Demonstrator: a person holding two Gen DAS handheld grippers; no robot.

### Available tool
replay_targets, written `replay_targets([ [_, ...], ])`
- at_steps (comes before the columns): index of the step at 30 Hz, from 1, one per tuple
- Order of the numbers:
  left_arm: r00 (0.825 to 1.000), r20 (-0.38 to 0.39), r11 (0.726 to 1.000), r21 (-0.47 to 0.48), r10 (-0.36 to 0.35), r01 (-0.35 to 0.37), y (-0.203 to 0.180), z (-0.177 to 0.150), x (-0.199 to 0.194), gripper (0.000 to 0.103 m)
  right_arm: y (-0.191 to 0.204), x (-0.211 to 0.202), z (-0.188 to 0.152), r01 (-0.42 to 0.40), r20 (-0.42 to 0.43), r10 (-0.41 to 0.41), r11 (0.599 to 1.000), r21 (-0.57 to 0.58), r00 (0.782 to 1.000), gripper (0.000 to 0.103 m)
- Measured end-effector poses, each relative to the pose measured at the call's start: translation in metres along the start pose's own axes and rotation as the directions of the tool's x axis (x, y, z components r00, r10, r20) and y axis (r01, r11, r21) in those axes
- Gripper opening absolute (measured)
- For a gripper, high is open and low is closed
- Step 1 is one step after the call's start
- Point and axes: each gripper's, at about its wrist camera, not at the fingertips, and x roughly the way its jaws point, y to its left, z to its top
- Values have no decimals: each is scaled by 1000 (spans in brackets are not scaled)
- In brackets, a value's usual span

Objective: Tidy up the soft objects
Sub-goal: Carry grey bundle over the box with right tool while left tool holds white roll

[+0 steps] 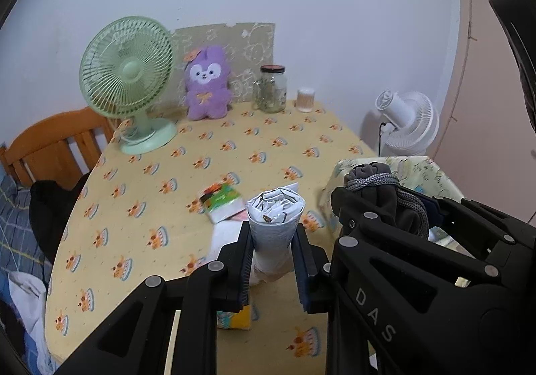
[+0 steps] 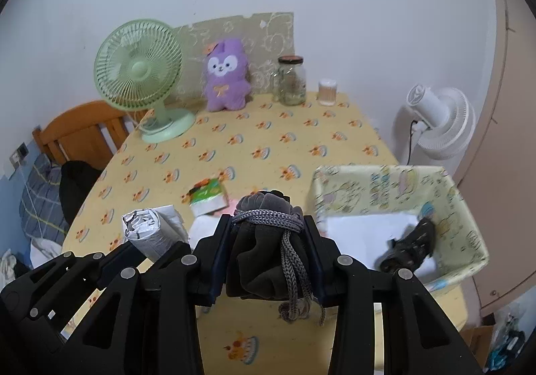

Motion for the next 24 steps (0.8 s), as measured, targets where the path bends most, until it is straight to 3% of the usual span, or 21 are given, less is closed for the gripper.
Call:
replay_targets([
  [24,997,29,996,45,-75,74,-99,22,16,22,-104,-21,15,59,41,-60,997,42,997,44],
])
